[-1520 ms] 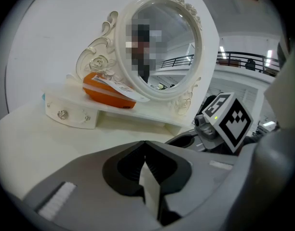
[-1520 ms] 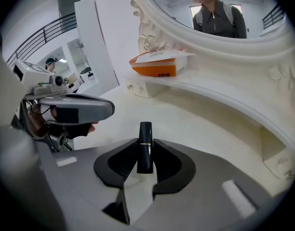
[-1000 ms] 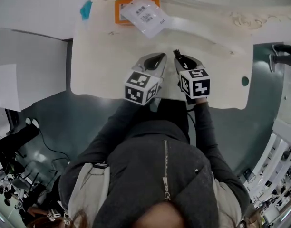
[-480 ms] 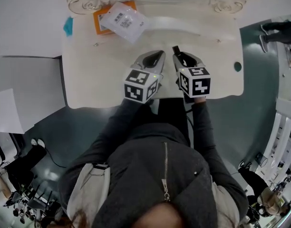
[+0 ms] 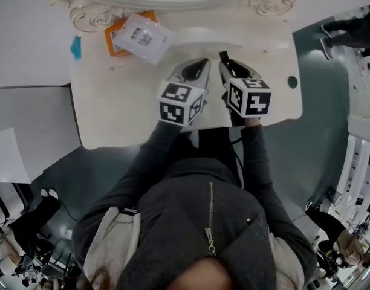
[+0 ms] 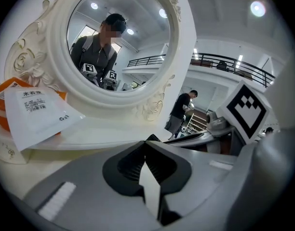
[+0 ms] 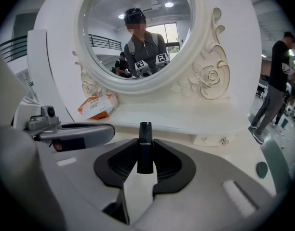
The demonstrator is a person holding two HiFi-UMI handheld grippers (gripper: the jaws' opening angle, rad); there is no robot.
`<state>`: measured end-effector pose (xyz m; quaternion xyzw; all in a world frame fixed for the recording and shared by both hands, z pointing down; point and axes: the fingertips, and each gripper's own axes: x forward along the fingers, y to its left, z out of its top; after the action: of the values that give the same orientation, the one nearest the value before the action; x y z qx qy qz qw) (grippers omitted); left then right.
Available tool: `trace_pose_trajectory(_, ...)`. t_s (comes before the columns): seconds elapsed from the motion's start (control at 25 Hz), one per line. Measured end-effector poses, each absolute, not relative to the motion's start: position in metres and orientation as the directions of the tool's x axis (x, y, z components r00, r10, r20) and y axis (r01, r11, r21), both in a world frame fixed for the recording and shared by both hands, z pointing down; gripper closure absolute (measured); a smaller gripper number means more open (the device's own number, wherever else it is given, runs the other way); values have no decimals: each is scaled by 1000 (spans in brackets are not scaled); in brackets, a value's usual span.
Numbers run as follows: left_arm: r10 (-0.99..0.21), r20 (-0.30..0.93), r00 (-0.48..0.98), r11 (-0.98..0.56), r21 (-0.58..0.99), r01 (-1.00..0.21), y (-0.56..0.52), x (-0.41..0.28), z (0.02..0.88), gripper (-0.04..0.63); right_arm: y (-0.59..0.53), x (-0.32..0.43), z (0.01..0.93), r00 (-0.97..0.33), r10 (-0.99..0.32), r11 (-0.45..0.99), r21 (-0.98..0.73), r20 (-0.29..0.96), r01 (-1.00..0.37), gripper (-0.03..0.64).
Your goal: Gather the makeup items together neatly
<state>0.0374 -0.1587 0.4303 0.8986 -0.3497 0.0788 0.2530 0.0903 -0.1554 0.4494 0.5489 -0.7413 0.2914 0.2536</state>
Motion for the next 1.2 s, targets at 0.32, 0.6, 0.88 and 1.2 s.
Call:
trace_pose_trajectory(0.32,-618,305,725,-605,404,-686,-188,47,424,586,-189,99,441,-259,-688,202,-164,678,-965,517)
trace_pose_trajectory(0.6,-643,318,696,-569,410,-713,-208,48,429,586,-216,102,442,-252,-696,173,-184,672,-968,517)
trace_pose_trajectory(0.88,-649,344,679,-553,399,-731,-218,50,438,586,-239,106,442,-225,-708,129,-190,669,-973,517)
trace_pose_trajectory(1.2,-652,364,665,-539,394,-745,-228,47,446,586,-263,113,447,-168,-725,81,-159,668,-984,517)
